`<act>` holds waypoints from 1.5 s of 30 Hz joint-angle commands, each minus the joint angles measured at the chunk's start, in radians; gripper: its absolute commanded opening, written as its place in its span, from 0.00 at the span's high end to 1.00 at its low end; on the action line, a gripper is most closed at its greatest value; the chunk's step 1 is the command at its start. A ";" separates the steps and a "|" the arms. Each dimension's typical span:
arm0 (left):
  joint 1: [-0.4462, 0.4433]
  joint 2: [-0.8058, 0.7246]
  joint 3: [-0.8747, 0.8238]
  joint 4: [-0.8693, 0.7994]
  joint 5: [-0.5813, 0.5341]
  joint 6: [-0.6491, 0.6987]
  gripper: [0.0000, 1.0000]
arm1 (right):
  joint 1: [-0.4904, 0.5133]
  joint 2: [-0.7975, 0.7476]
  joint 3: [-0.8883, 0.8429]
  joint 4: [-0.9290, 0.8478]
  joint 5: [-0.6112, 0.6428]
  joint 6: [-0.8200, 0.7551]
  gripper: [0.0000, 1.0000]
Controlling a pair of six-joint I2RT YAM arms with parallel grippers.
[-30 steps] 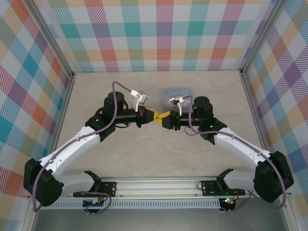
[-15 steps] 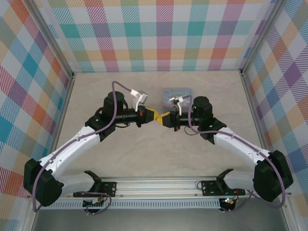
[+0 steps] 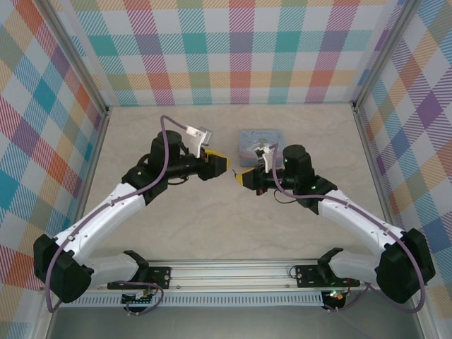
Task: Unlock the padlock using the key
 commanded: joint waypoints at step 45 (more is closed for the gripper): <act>0.071 1.021 0.645 -0.265 -0.230 -0.135 0.09 | 0.004 -0.242 -0.111 -0.372 0.517 0.049 0.98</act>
